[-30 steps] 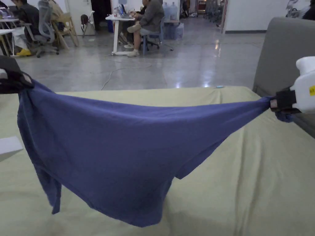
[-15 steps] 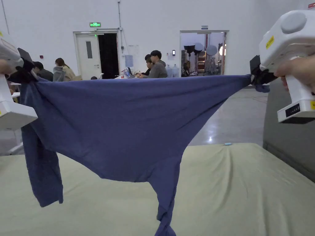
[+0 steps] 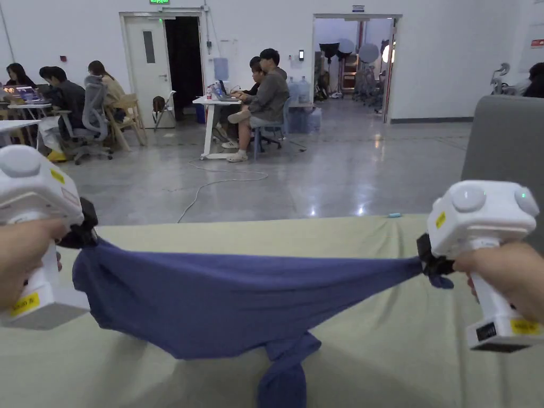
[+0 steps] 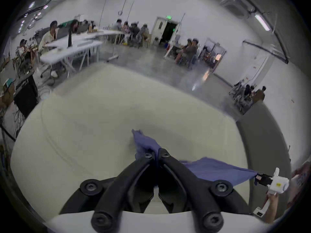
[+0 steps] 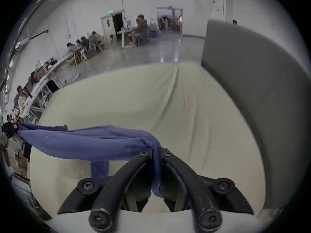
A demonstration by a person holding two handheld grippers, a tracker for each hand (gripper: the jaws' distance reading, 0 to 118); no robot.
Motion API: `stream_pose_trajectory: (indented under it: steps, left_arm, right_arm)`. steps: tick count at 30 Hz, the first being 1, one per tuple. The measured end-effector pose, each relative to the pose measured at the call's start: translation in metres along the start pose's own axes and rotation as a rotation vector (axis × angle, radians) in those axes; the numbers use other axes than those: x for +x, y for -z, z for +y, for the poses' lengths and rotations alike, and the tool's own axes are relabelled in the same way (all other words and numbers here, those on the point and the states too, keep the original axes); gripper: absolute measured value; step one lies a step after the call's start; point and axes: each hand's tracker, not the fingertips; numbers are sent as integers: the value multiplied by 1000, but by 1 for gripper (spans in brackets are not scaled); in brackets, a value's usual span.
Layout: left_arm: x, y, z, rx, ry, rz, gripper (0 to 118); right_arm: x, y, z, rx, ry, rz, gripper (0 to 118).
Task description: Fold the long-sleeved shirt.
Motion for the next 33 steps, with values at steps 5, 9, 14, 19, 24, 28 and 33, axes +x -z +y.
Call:
stream_pose_trajectory:
  steps: [5,9,14,19,24,28,33]
  left_arm:
    - [-37,29,-57,-124,-10,-1,0]
    - [-60,-11,-94,-147,38,-40,0]
    - [-95,-80,-150,-186,57,-73,0]
    - [-120,-129,-224,-234,133,-47,0]
    - [-148,-158,-300,-321,129,-28,0]
    - [-167,-172,-348,-357,119,-35,0]
    - [-183,-169,-385,-401,109,-17,0]
  right_arm:
    - [23,36,-69,-61,15,29,4]
    - [48,-2,-126,-2,-15,100,4]
    - [62,-67,-216,12,-148,104,4]
    - [68,-113,-314,7,-220,98,4]
    - [78,-141,-408,-55,-256,94,4]
    - [90,-144,-467,-96,-278,87,4]
    - [95,-134,-500,-158,-282,63,4]
